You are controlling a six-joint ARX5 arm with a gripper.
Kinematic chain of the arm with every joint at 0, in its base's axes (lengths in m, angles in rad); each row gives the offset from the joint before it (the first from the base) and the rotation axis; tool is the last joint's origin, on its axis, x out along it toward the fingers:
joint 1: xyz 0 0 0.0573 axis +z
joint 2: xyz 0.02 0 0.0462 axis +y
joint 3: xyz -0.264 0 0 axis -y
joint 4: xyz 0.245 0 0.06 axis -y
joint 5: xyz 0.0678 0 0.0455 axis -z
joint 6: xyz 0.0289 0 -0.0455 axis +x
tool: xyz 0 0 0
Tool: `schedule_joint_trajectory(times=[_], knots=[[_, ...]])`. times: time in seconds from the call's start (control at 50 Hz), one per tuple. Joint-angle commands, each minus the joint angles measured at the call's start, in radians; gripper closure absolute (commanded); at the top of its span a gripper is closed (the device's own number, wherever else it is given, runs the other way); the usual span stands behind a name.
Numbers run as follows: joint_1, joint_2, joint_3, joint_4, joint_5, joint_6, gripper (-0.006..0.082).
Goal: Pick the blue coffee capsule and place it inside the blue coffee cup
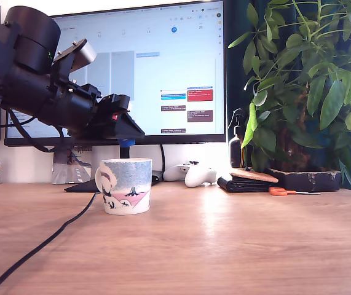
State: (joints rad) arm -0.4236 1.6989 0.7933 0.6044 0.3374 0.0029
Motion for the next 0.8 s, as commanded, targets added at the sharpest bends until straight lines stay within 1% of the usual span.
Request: schedule_joint_trajectory(times=[0.0,0.04,0.08,0.28,0.34,0.4,0.44,0.52,0.58,0.68,0.78], knots=[[-0.005,0.014,-0.001,-0.002,0.006,-0.003,0.0381],[-0.005,0.014,-0.001,-0.006,0.008,-0.003,0.0301],[-0.005,0.014,-0.001,-0.006,0.022,-0.003,0.0253],[-0.005,0.008,0.004,-0.007,0.048,-0.003,0.0253],[-0.005,0.001,0.006,-0.007,0.048,-0.003,0.03],[-0.005,-0.015,0.007,-0.006,0.048,-0.003,0.0385],[-0.004,-0.029,0.008,-0.006,0.048,-0.003,0.0467],[0.005,-0.073,0.008,-0.016,0.046,-0.002,0.0688],[0.018,-0.106,0.008,-0.03,0.043,0.004,0.0797],[0.039,-0.168,0.008,-0.048,0.033,0.006,0.0786],[0.075,-0.226,0.008,-0.105,-0.021,0.006,0.0786]])
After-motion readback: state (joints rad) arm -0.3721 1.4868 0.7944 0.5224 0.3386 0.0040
